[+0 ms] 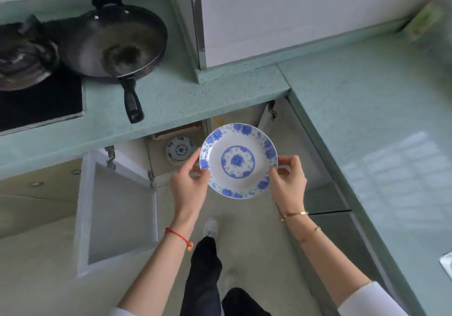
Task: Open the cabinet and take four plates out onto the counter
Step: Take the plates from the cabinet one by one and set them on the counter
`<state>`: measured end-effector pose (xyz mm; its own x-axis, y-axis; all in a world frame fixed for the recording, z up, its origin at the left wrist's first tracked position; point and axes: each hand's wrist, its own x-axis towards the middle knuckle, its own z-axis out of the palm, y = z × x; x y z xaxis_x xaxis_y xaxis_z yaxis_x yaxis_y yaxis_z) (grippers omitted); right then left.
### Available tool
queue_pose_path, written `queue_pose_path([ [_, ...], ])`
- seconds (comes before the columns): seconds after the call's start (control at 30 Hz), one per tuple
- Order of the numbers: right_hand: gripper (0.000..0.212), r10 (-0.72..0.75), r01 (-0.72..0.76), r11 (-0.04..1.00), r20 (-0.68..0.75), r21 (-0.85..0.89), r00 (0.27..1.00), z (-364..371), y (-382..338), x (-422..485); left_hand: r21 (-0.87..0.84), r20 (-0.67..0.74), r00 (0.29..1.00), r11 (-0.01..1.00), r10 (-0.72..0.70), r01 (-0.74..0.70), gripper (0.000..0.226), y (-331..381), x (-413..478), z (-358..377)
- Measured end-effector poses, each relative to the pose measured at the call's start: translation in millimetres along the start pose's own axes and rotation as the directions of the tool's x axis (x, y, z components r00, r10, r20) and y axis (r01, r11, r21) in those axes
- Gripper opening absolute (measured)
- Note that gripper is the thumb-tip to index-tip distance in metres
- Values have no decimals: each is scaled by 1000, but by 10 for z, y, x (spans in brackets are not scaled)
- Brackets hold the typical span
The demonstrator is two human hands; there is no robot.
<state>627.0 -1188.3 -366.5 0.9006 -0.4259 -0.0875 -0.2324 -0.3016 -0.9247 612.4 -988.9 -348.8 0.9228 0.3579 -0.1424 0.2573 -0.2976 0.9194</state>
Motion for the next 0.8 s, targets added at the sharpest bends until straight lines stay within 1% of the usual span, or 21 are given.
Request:
queue_pose_path([
  [0.07, 10, 17, -15, 1000, -52, 25, 998, -174, -199, 68, 0, 35, 998, 999, 51, -51, 51, 288, 53, 46],
  [0.17, 10, 27, -19, 998, -145, 56, 989, -394, -463, 170, -34, 132, 986, 995, 102, -98, 52, 676, 206, 147],
  [0.27, 9, 41, -23, 997, -266, 72, 963, -559, -691, 283, -18, 212, 963, 986, 164, -164, 50, 1054, 415, 277],
  [0.4, 8, 83, -59, 996, -406, 72, 910, -734, -884, 475, -57, 324, 913, 968, 249, -244, 50, 1509, 664, 559],
  [0.53, 8, 99, -79, 995, -533, 59, 840, -978, -984, 714, -96, 438, 853, 958, 284, -269, 47, 1874, 854, 947],
  [0.67, 8, 116, -111, 993, -613, 46, 781, -1253, -1017, 1005, -110, 532, 792, 952, 298, -285, 44, 2153, 1007, 1428],
  [0.8, 11, 135, -150, 988, -645, 32, 752, -1522, -996, 1376, -84, 614, 734, 948, 292, -307, 46, 2351, 1191, 1989],
])
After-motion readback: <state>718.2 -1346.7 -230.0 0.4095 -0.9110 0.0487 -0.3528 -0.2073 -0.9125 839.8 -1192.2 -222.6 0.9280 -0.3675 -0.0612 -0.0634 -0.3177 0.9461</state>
